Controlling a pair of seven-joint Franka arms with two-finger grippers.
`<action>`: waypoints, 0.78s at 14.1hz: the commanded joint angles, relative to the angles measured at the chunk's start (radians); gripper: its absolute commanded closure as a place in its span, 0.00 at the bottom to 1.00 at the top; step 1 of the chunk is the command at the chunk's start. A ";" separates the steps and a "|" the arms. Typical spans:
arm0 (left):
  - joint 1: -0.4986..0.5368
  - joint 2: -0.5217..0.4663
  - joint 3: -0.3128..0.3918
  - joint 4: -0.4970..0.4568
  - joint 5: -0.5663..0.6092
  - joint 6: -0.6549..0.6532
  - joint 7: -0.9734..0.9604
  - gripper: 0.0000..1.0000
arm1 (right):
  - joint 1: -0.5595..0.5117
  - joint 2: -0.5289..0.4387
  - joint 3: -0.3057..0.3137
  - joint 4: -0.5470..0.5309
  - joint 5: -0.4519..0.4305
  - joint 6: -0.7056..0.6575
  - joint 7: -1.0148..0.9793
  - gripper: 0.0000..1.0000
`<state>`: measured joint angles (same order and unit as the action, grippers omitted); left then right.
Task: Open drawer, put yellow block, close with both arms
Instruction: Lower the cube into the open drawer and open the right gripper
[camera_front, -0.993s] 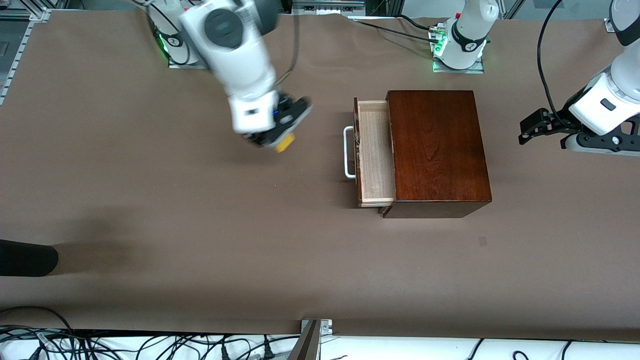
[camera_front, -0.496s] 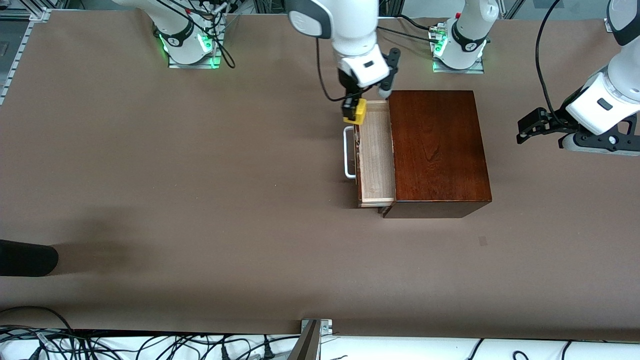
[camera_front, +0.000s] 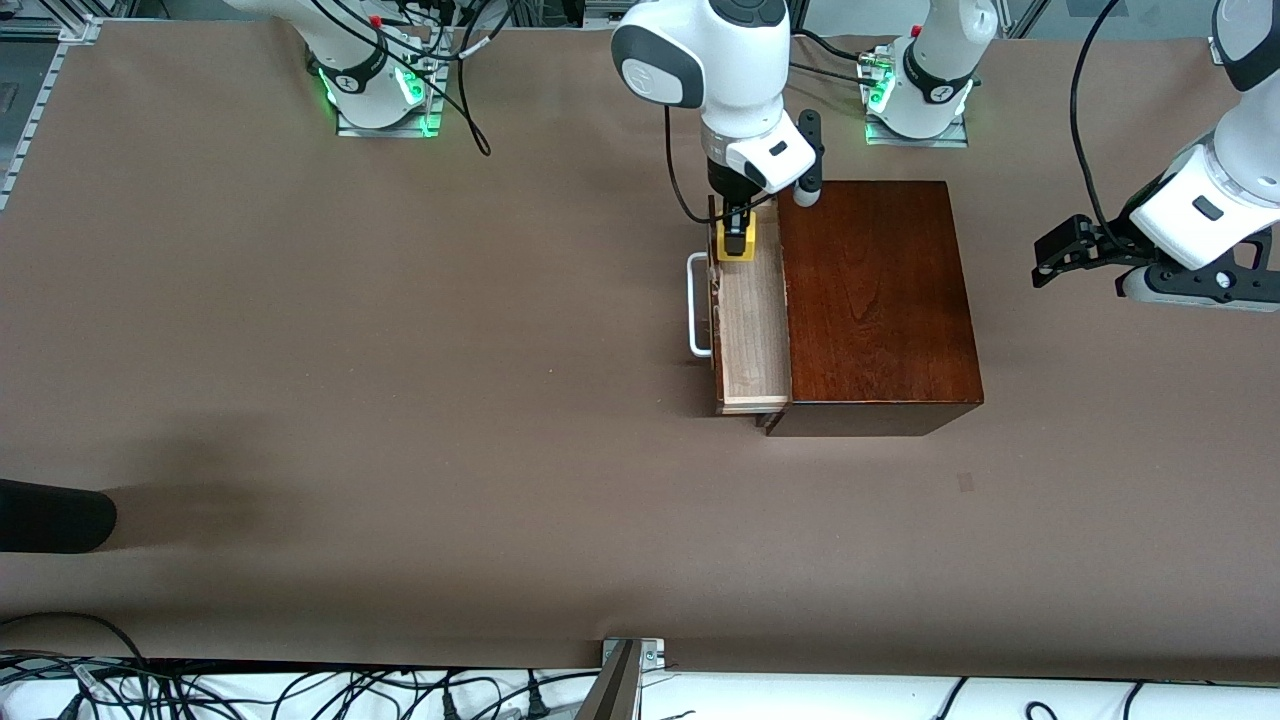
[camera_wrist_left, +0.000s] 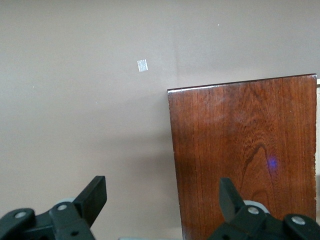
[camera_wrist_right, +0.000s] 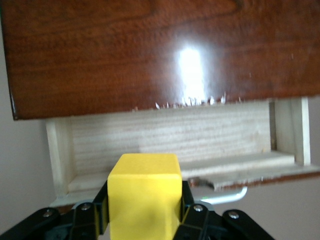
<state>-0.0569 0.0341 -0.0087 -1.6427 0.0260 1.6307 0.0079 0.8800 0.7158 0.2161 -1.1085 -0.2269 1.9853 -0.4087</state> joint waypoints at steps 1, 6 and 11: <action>0.005 -0.007 -0.005 0.009 -0.011 -0.015 0.001 0.00 | 0.024 0.056 -0.009 0.047 -0.019 0.039 -0.035 1.00; 0.005 -0.005 -0.005 0.009 -0.011 -0.015 0.001 0.00 | 0.024 0.086 -0.009 0.045 -0.032 0.041 -0.067 1.00; 0.005 -0.005 -0.005 0.009 -0.012 -0.015 -0.005 0.00 | 0.031 0.120 -0.011 0.045 -0.032 0.044 -0.062 1.00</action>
<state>-0.0569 0.0341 -0.0088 -1.6427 0.0260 1.6306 0.0079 0.8959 0.8073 0.2118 -1.1047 -0.2429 2.0376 -0.4599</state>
